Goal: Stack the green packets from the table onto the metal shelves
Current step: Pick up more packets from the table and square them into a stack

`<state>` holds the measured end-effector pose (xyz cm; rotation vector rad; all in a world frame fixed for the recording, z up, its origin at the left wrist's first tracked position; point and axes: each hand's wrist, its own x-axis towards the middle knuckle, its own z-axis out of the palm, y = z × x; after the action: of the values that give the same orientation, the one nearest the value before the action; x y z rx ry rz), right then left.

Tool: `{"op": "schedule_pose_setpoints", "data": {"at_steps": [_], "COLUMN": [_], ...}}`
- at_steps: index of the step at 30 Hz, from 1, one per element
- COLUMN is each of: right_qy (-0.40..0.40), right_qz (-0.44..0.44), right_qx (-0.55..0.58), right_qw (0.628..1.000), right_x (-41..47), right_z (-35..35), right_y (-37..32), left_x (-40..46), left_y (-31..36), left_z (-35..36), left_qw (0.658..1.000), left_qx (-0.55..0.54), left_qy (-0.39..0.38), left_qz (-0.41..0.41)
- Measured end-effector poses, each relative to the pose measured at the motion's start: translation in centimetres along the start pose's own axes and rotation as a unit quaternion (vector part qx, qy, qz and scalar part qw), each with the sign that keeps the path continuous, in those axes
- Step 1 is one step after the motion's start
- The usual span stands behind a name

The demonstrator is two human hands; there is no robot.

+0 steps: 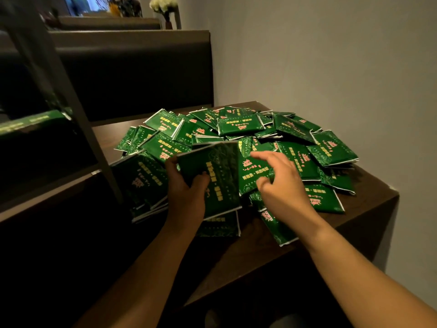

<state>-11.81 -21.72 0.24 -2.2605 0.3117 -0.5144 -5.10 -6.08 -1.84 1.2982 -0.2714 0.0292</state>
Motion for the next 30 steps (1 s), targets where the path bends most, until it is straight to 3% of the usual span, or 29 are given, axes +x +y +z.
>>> {"op": "schedule_pose_setpoints", "data": {"at_steps": [6, 10, 15, 19, 22, 26, 30], "right_qy": [-0.141, -0.084, 0.037, 0.128, 0.078, 0.004, 0.001], "right_qz": [0.012, -0.036, -0.055, -0.019, -0.018, -0.002, 0.042], "right_qx": [-0.183, -0.199, -0.083, 0.087, 0.192, 0.230, 0.260], "right_qw": [0.973, 0.976, 0.994, 0.988, 0.978, 0.973, 0.965], "right_x": [1.2, 1.4, 1.9, 2.3, 1.7, 0.8, 0.2], "right_z": [1.7, 2.4, 1.9, -0.1, -0.5, 0.7, 1.9], "right_y": [2.2, 2.3, 2.0, -0.1, -1.6, -1.7, -1.6], "left_x": [0.6, 0.4, 0.1, -0.5, -1.1, -1.5, -1.4], "left_y": [0.6, 0.6, 0.8, 0.5, -0.1, -0.2, -0.5], "left_z": [-0.2, -0.2, -0.2, -0.2, 0.1, 0.7, 0.7], "left_qw": [0.997, 0.996, 0.997, 0.999, 0.995, 0.993, 0.989], "left_qx": [-0.036, -0.044, -0.054, -0.022, 0.010, 0.068, 0.101], "left_qy": [0.064, 0.070, 0.045, -0.036, -0.083, -0.068, -0.036], "left_qz": [-0.028, -0.040, -0.032, 0.031, 0.045, 0.071, 0.098]}}
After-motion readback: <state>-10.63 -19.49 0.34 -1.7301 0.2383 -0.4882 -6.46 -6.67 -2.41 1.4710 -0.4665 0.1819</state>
